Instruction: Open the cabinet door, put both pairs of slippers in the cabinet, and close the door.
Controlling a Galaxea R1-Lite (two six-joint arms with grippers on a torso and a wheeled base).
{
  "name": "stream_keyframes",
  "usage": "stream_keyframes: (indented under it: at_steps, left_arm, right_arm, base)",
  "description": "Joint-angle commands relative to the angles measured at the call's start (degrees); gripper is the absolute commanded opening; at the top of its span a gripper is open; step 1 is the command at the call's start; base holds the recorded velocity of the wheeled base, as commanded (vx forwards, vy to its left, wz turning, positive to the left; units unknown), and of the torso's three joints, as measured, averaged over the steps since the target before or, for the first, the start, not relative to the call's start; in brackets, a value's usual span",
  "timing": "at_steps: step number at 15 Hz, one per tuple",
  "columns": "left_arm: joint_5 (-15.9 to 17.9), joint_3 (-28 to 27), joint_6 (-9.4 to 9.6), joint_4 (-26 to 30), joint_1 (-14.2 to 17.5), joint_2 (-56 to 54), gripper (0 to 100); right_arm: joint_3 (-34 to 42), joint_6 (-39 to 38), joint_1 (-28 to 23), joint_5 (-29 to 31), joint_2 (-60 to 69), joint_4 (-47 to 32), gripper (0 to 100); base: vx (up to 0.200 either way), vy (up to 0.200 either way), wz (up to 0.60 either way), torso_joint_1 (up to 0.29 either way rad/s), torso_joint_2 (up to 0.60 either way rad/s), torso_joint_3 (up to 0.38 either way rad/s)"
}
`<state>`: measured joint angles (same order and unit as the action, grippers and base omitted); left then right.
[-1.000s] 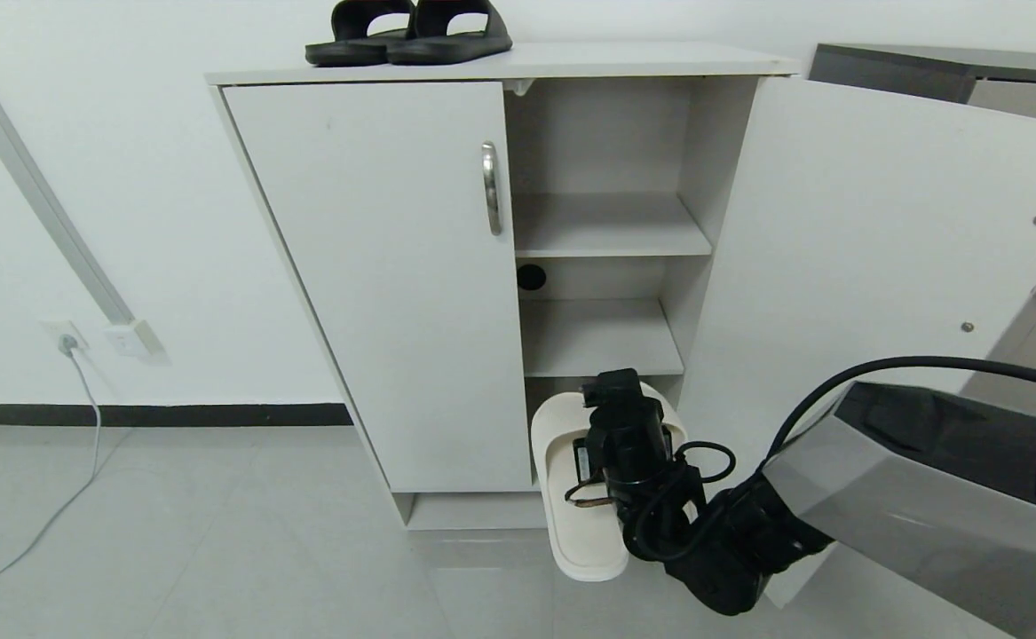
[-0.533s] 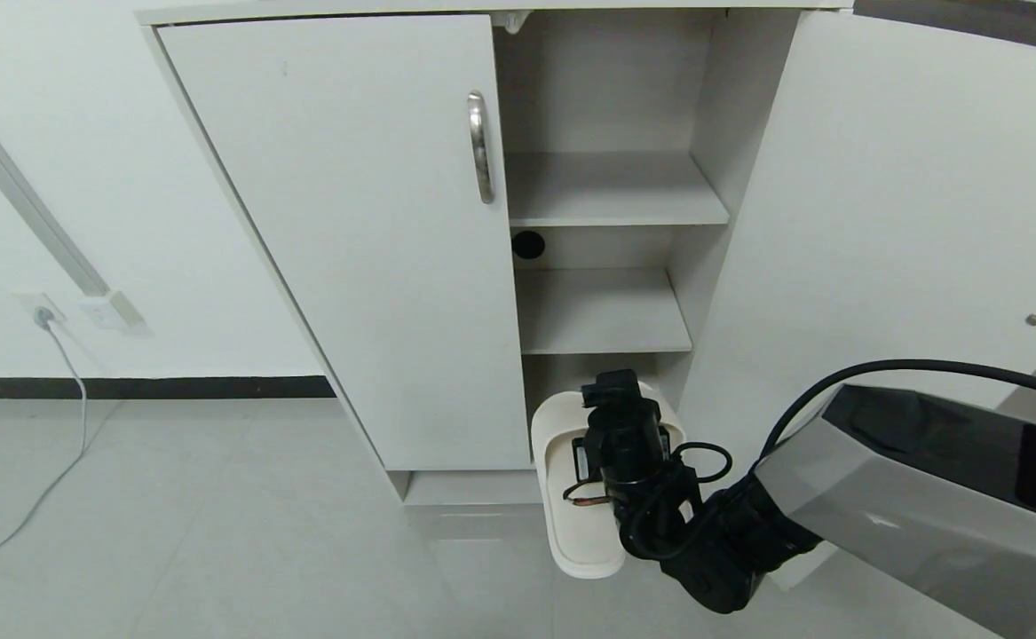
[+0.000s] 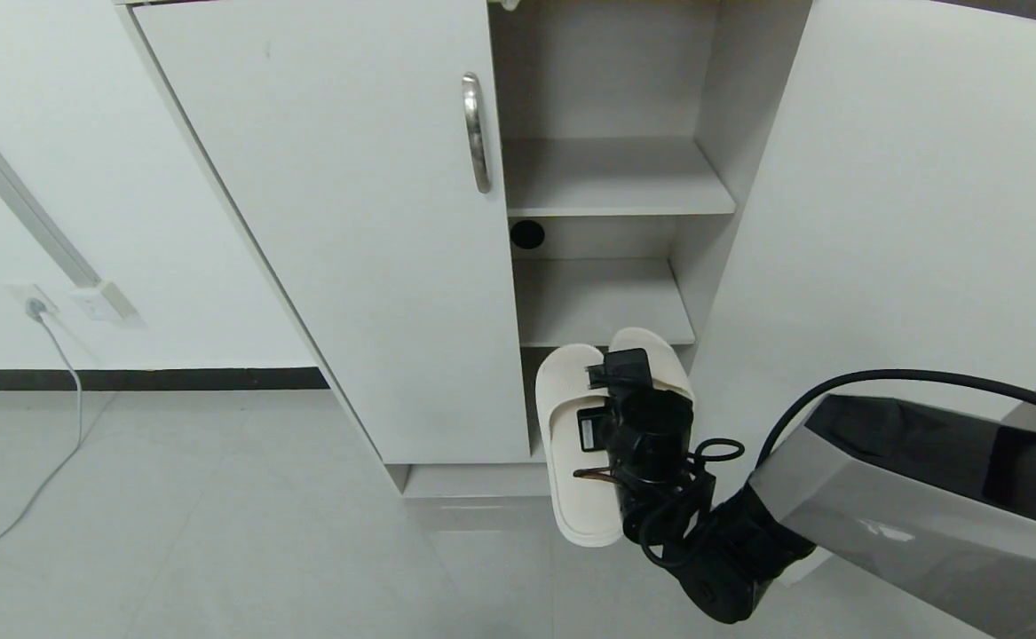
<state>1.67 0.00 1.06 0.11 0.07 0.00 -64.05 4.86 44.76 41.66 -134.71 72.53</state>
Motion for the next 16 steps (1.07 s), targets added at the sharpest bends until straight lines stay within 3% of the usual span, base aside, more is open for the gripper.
stream_keyframes:
  at_steps: [1, 8, 16]
  left_arm:
    - [0.0, 0.0, -0.01, 0.07, 0.01, 0.09, 0]
    - [0.0, 0.0, 0.17, 0.07, 0.01, 0.09, 0]
    - [0.0, 0.0, 0.17, 0.07, 0.01, 0.09, 0]
  right_arm:
    - [0.15, 0.06, -0.82, 0.09, -0.82, -0.02, 0]
    - [0.06, -0.29, -1.43, 0.18, -0.73, -1.69, 0]
    - [-0.02, -0.29, -1.52, 0.18, -0.73, -1.87, 0]
  base:
    - [0.0, 0.0, 0.0, 0.0, 0.0, 0.0]
    - [0.0, 0.0, 0.0, 0.0, 0.0, 0.0]
    - [0.2, 0.0, 0.0, 0.0, 0.0, 0.002]
